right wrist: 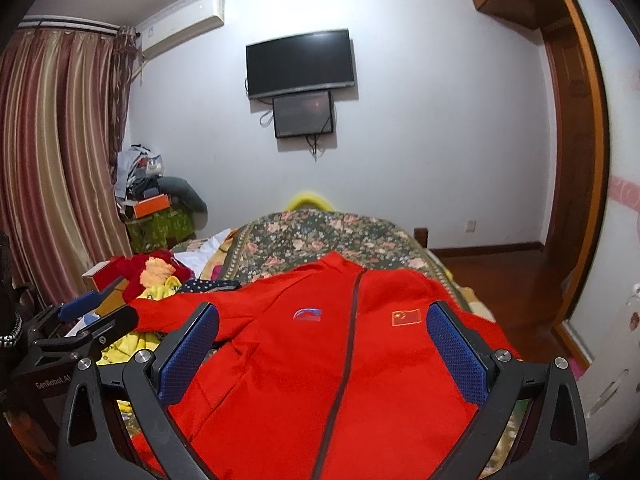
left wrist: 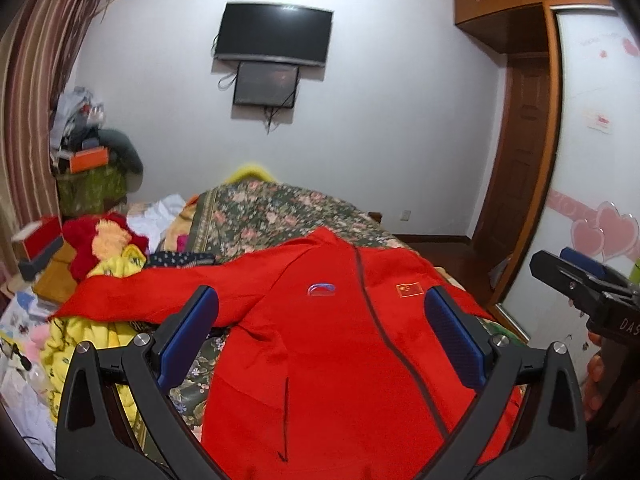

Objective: Fold large clothes

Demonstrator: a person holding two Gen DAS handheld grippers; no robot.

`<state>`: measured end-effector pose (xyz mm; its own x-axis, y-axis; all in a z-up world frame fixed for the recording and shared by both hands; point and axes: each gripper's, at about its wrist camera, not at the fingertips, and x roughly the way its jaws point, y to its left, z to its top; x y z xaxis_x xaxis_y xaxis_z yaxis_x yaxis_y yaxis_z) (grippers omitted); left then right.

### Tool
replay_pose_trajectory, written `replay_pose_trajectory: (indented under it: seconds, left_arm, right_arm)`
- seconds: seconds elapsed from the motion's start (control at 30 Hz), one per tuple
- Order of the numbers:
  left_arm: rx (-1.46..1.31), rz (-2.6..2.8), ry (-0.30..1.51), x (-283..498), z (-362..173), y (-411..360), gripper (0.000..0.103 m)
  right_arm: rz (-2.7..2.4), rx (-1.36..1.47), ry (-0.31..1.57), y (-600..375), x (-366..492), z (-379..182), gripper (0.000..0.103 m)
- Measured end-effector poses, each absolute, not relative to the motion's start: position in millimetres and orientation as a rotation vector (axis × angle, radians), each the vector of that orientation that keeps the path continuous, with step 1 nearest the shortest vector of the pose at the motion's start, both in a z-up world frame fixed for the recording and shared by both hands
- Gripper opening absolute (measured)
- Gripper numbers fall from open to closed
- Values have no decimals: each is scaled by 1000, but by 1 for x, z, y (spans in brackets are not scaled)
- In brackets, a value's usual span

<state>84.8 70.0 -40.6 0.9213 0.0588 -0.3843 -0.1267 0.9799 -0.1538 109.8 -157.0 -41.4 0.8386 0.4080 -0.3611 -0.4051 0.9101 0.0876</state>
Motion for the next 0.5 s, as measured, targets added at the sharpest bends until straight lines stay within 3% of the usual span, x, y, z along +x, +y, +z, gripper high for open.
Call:
replay_pose_trajectory:
  seconds: [0.5]
  left_arm:
    - [-310, 262, 653, 188, -142, 208, 103]
  right_arm:
    - [401, -149, 586, -72, 287, -133, 103]
